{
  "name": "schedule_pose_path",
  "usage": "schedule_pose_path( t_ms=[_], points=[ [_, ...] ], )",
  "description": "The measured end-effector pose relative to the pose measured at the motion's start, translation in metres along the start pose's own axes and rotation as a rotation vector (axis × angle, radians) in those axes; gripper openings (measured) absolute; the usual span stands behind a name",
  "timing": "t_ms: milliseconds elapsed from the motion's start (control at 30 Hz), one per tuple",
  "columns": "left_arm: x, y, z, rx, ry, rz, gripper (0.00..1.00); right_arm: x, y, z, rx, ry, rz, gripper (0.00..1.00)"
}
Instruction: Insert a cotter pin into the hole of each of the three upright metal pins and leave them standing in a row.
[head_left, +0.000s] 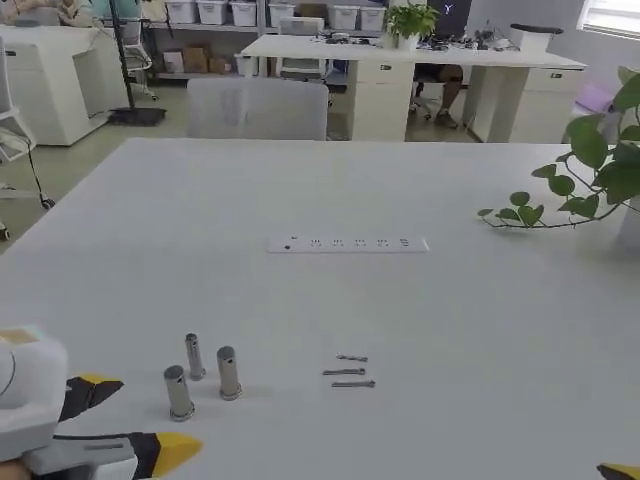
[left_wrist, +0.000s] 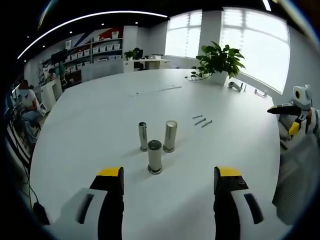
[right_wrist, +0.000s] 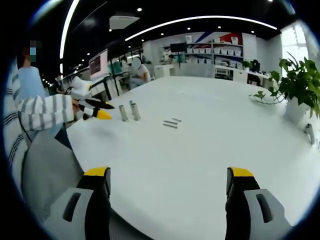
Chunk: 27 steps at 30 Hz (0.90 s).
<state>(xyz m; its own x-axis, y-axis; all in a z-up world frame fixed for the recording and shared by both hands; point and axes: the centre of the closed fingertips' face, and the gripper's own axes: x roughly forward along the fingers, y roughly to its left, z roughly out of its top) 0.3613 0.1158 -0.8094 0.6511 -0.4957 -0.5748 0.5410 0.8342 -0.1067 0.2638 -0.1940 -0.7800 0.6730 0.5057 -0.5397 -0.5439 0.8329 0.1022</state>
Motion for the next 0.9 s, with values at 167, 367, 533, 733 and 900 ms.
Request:
schedule_pose_path(
  t_ms=[167,367,533,733,900],
  points=[
    [0.008,0.001,0.001,-0.022,-0.008,-0.009,0.66,0.001,0.0,0.0,0.0,0.004,-0.001,0.97],
    [0.013,0.002,0.0,-0.025,0.001,-0.011,0.63,0.002,0.0,0.001,-0.002,-0.001,0.001,0.97],
    [0.017,0.003,-0.003,-0.023,0.01,-0.002,0.6,0.005,0.002,0.001,-0.004,-0.001,0.004,0.97],
    [0.02,0.005,-0.007,-0.026,0.024,0.002,0.56,0.006,0.004,0.001,0.004,-0.006,0.013,0.97],
    [0.021,0.006,-0.008,-0.028,0.023,0.006,0.5,0.007,0.003,0.001,0.005,-0.008,0.017,0.96]
  ],
)
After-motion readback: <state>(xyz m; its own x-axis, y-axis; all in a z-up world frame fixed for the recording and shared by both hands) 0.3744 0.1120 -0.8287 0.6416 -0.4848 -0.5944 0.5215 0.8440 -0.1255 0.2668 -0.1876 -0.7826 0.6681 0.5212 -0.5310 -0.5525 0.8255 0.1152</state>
